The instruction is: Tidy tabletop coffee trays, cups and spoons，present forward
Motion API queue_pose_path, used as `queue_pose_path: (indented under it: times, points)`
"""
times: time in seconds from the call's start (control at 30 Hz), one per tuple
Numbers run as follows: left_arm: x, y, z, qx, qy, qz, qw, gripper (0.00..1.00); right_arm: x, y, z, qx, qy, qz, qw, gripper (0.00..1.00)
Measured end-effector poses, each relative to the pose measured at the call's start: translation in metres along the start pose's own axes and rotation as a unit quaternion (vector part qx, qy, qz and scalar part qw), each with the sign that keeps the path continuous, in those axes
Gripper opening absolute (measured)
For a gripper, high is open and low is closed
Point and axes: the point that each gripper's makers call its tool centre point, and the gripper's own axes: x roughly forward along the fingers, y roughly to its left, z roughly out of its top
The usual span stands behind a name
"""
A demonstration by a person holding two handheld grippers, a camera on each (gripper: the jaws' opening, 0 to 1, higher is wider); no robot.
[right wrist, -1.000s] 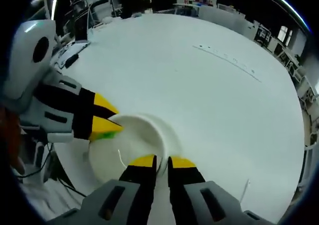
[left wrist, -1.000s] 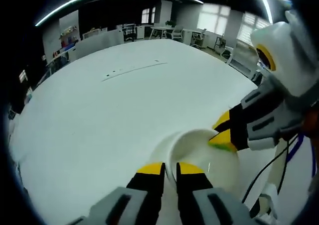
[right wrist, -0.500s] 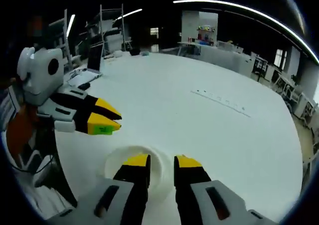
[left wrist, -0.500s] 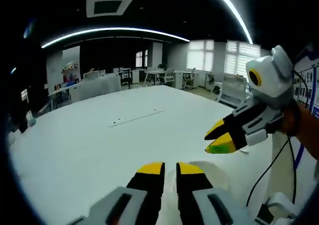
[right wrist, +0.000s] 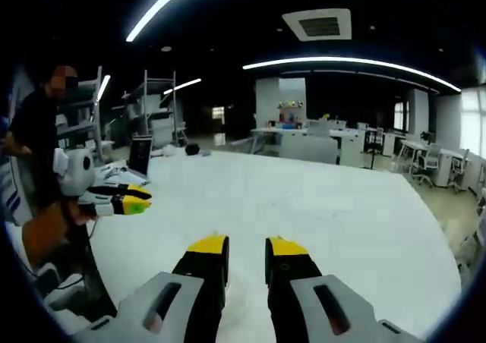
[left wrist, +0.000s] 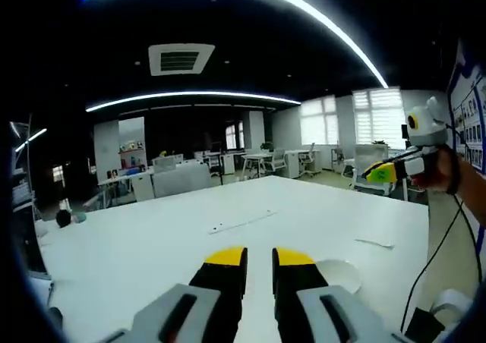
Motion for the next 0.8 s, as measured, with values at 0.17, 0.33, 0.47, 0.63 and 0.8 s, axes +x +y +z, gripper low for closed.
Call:
queue_pose_path:
  times: [0.17, 0.33, 0.47, 0.63, 0.8]
  points:
    - [-0.023, 0.020, 0.002, 0.010, -0.040, 0.037, 0.9985, 0.19, -0.032, -0.010, 0.006, -0.003, -0.035, -0.018, 0.9992, 0.23]
    - [-0.052, 0.044, -0.006, -0.009, -0.061, 0.078, 0.9950, 0.19, -0.071, -0.025, 0.005, -0.015, -0.093, -0.054, 0.9940, 0.25]
    - [-0.075, 0.062, -0.016, -0.014, -0.081, 0.122, 0.9891, 0.19, -0.096, -0.042, -0.006, -0.028, -0.127, -0.081, 0.9881, 0.25]
    - [-0.100, 0.075, -0.038, -0.060, -0.096, 0.157, 0.9811, 0.20, -0.118, -0.065, -0.028, -0.023, -0.138, -0.118, 0.9831, 0.27]
    - [-0.115, 0.079, -0.053, -0.051, -0.097, 0.172, 0.9789, 0.20, -0.129, -0.083, -0.053, -0.003, -0.144, -0.134, 0.9804, 0.27]
